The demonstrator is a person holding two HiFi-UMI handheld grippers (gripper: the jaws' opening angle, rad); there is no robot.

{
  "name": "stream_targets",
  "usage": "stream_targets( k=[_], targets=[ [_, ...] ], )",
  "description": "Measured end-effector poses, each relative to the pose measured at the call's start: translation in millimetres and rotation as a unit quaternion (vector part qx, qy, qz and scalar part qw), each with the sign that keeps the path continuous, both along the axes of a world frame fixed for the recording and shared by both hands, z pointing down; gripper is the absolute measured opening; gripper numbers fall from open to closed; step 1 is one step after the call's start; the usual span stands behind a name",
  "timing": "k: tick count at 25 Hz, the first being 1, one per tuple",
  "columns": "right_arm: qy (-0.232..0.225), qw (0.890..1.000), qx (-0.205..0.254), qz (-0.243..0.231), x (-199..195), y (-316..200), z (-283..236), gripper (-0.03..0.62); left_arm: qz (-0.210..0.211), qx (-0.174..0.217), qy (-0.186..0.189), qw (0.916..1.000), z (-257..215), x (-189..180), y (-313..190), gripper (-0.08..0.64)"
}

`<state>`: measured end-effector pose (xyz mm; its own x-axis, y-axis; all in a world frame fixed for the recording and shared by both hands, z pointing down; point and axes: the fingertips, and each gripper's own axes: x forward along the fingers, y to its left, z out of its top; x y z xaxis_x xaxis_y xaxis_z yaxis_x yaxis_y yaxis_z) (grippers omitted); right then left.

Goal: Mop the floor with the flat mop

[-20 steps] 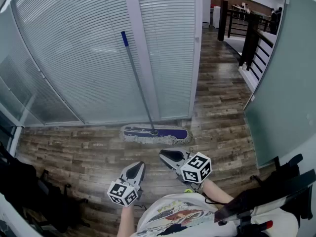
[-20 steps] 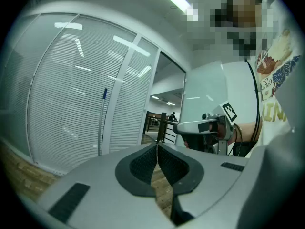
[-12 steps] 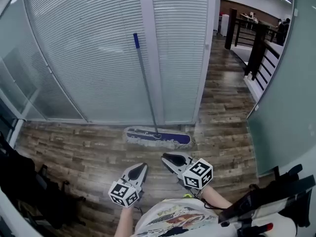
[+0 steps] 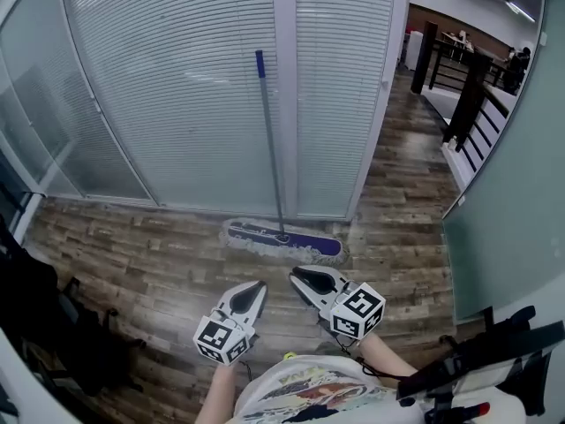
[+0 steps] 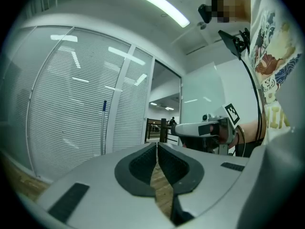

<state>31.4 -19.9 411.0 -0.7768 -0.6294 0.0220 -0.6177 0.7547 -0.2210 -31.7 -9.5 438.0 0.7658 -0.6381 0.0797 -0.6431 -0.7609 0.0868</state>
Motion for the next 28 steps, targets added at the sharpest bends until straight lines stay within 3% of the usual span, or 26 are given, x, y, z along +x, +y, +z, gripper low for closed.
stream_targets(
  k=[10,16,19,28],
  targets=[
    [0.044,0.999,-0.018,-0.007,-5,-10,28,0.058,-0.014,-0.031,0.010,0.9994,21,2,-9,0.015],
    [0.049,0.998,-0.027,-0.025,-6,-57,42,0.058,-0.012,-0.039,-0.031,0.9987,37,10,-43,0.015],
    [0.046,0.998,-0.026,-0.038,1,-88,47,0.058,-0.023,-0.050,-0.023,0.9982,43,22,-70,0.015],
    [0.034,0.997,-0.031,-0.067,31,-214,45,0.059,-0.037,-0.046,-0.053,0.9968,35,58,-201,0.015]
  ],
)
